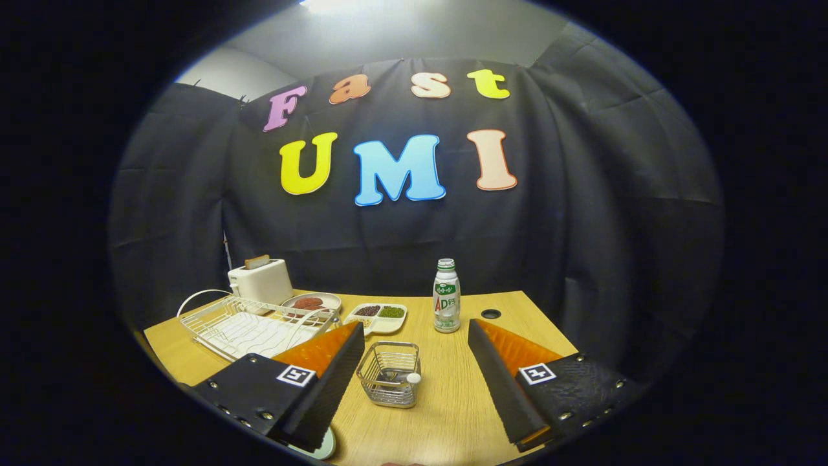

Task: Take the plate from the dish rack, then take the spoon from the basket and place it into the plate.

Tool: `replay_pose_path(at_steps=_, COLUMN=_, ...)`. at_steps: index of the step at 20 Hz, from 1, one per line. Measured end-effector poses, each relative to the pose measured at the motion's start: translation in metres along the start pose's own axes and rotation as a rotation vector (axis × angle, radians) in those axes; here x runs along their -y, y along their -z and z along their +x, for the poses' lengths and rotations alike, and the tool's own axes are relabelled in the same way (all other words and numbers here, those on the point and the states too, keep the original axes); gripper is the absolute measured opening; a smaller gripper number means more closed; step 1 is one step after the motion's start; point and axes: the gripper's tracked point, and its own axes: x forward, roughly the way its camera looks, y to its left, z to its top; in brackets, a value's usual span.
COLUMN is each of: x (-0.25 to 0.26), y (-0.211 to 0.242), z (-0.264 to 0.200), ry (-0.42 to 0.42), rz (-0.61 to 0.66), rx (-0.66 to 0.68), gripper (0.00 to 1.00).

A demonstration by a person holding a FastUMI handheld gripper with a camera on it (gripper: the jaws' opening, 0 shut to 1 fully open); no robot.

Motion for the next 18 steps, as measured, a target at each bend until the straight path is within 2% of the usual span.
replay_pose_path(at_steps=3, x=0.004, y=0.012, z=0.013, ry=0.004, rz=-0.005, rx=0.000, gripper=0.92)
replay_pose_path(at_steps=4, x=0.002, y=0.017, z=0.014, ry=0.000, rz=-0.001, rx=-0.005, gripper=0.85)
replay_pose_path(at_steps=6, x=-0.002, y=0.028, z=0.022, ry=-0.022, rz=0.005, rx=-0.016, gripper=0.83)
replay_pose_path(at_steps=7, x=-0.003, y=0.034, z=0.026, ry=-0.025, rz=0.004, rx=-0.016, gripper=0.78)
replay_pose_path(at_steps=8, x=-0.003, y=0.039, z=0.029, ry=-0.022, rz=0.008, rx=-0.018, gripper=0.62)
replay_pose_path(at_steps=9, x=-0.006, y=0.043, z=0.033, ry=-0.031, rz=0.014, rx=-0.026, gripper=0.58)
replay_pose_path(at_steps=12, x=-0.011, y=0.057, z=0.043, ry=-0.045, rz=0.021, rx=-0.056, gripper=0.58)
replay_pose_path(at_steps=13, x=-0.005, y=0.057, z=0.043, ry=-0.006, rz=0.005, rx=-0.056, gripper=0.59)
replay_pose_path(at_steps=14, x=0.004, y=0.051, z=0.052, ry=0.016, rz=0.026, rx=-0.019, gripper=0.45)
replay_pose_path(at_steps=16, x=-0.006, y=0.059, z=0.047, ry=-0.007, rz=0.046, rx=-0.048, gripper=0.18)
replay_pose_path(at_steps=18, x=-0.001, y=0.057, z=0.047, ry=0.004, rz=0.049, rx=-0.047, gripper=0.19)
